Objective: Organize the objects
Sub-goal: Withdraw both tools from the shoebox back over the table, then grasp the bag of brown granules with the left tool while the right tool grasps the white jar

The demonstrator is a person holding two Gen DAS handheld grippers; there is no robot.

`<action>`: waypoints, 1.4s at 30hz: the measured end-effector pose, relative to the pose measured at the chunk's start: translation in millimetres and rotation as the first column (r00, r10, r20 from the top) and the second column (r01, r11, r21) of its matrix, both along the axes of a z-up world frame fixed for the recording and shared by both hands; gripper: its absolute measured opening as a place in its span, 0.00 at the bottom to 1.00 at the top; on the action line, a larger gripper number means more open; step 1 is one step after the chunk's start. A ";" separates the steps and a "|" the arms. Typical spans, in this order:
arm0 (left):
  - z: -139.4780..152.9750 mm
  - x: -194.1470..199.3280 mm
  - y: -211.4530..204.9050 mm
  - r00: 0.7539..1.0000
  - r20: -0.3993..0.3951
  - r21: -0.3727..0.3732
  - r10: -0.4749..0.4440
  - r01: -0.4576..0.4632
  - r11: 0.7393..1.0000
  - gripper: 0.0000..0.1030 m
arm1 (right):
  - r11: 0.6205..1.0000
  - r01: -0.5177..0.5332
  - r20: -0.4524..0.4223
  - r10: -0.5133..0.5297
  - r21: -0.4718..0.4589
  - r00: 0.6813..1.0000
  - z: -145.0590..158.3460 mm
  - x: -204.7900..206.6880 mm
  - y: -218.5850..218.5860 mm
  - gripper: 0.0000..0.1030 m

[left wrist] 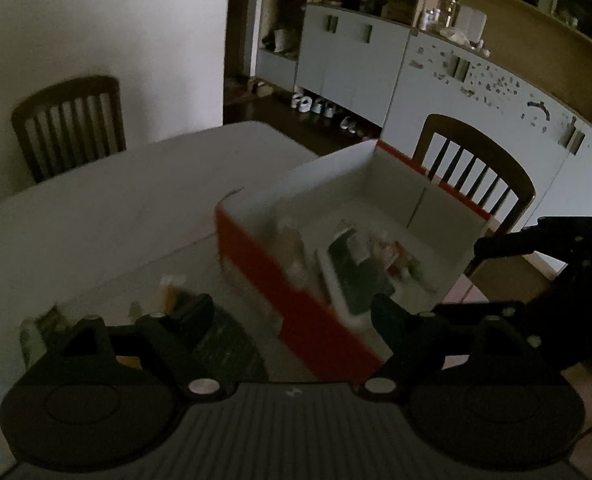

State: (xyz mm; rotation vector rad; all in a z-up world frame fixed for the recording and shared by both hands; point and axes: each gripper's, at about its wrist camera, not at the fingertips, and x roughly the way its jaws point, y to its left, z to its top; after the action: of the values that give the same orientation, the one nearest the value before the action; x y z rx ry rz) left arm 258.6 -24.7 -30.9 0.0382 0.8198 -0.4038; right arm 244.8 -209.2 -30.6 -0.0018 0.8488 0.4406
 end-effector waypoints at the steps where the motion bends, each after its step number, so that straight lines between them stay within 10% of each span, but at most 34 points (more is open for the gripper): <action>1: -1.4 -3.0 7.0 1.000 -0.004 -0.003 0.005 -0.005 1.000 0.84 | 1.000 0.001 -0.002 -0.001 0.002 1.000 -0.3 -2.1 5.3 1.00; 17: -29.4 -43.3 121.5 0.991 -0.026 -0.034 0.130 -0.131 0.991 0.99 | 0.999 -0.038 -0.051 0.037 -0.031 0.998 -19.6 -25.9 96.1 0.99; 42: -108.8 -37.0 225.8 0.973 -0.049 0.146 0.225 -0.216 0.966 1.00 | 0.968 -0.206 -0.165 0.182 -0.143 0.969 -76.3 -27.6 207.7 0.96</action>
State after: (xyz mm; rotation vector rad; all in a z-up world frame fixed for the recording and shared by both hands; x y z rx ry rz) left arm 221.6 201.1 -139.8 0.0634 0.9058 -0.1376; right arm 217.2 -1.5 -106.9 -0.2032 1.0366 0.5612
